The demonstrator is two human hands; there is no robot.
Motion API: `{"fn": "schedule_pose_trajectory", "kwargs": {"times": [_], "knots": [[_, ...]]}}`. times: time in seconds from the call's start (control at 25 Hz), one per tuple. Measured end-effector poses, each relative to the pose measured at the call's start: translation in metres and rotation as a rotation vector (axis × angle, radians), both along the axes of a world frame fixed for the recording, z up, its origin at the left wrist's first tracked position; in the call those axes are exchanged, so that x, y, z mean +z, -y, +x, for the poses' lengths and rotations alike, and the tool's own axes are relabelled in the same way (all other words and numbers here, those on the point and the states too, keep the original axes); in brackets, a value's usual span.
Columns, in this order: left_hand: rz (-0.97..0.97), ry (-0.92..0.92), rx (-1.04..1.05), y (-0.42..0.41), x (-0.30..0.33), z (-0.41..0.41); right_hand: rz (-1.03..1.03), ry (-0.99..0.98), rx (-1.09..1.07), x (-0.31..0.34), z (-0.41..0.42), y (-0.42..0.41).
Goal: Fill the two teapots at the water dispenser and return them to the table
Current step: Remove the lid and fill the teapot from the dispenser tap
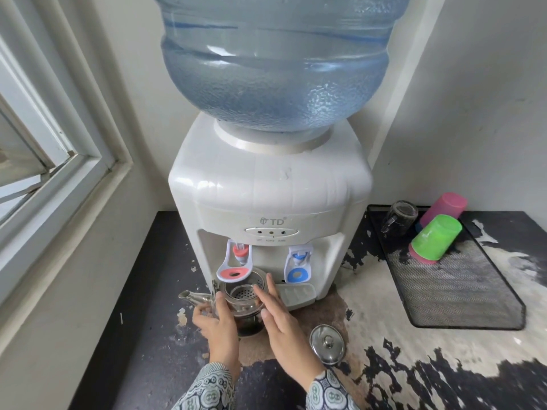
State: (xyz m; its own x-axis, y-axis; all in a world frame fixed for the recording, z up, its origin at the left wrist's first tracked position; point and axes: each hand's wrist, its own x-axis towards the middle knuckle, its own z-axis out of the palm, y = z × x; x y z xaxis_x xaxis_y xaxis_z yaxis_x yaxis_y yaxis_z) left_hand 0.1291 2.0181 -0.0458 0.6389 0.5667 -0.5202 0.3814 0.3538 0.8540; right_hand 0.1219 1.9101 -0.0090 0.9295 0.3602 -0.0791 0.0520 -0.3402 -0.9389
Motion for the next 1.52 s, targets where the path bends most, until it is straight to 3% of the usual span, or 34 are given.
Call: {"fn": "schedule_pose_trajectory", "kwargs": {"times": [0.48,1.12,1.52], "knots": [[-0.088,0.02,-0.016,-0.001,0.001,-0.002,0.071,-0.027,-0.03,0.003,0.009,0.001],[-0.108,0.032,-0.069,-0.001,0.017,-0.007,-0.049,0.028,-0.007,0.009,0.012,0.007],[-0.128,0.042,-0.078,-0.001,0.02,-0.008,0.225,0.072,-0.143,0.041,0.01,0.014]]}}
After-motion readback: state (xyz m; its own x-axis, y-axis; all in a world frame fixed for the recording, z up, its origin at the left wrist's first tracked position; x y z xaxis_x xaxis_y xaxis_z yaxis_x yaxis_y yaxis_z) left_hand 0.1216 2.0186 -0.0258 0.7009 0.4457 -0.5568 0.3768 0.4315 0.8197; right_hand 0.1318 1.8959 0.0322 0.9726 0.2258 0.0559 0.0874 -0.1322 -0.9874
